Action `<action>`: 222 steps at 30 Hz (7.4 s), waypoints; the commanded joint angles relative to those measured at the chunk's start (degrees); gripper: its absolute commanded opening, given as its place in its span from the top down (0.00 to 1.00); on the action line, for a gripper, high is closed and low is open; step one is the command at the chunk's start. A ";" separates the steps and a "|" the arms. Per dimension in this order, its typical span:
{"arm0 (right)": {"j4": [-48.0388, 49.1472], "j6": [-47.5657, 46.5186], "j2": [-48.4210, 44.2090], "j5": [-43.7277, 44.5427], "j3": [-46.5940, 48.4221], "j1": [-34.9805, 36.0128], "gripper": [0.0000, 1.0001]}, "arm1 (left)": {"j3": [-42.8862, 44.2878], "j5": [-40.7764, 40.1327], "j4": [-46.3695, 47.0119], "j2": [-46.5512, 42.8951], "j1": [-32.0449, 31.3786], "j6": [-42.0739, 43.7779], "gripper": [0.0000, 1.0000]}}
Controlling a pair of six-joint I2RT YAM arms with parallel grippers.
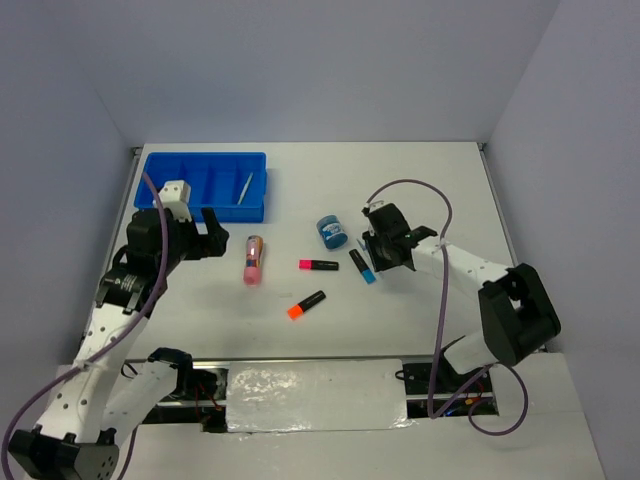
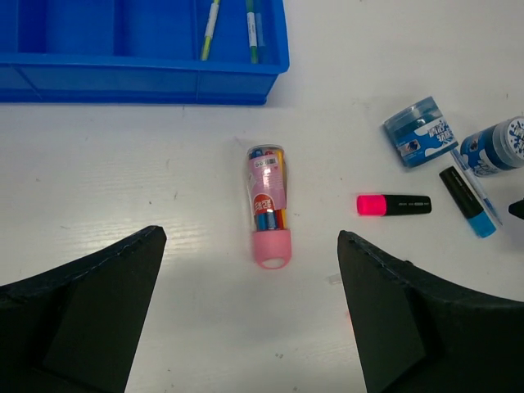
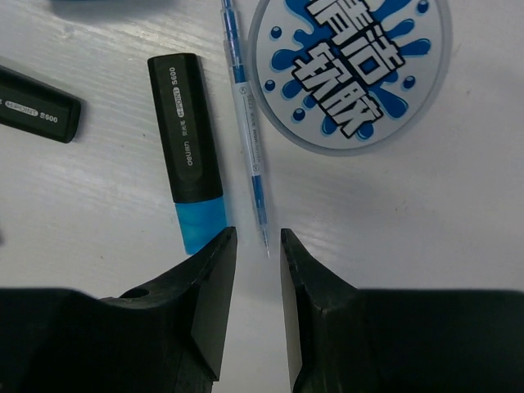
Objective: Sort the stationery into containers
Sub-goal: Pick up the pen from the center of the board, then close the pen cap on the pen.
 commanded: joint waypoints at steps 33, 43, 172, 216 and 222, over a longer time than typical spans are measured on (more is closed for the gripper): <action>5.22 -2.64 16.77 -3.68 8.07 -0.41 0.76 | -2.42 2.47 3.97 -4.09 0.02 1.89 0.01; 5.22 -1.23 8.79 -6.67 8.86 -0.32 1.00 | -2.51 2.03 3.89 -4.00 0.02 1.53 0.01; -5.86 6.32 -45.28 -26.61 -1.68 0.56 1.00 | 9.71 -25.73 -6.33 49.02 -35.93 -81.20 1.00; 44.60 27.07 -48.89 -26.09 -21.91 20.33 1.00 | -7.52 15.04 63.57 6.90 -34.70 -17.54 1.00; 44.24 25.40 -47.21 -29.08 -20.14 20.42 1.00 | -7.34 15.12 63.91 7.86 -34.78 -17.98 1.00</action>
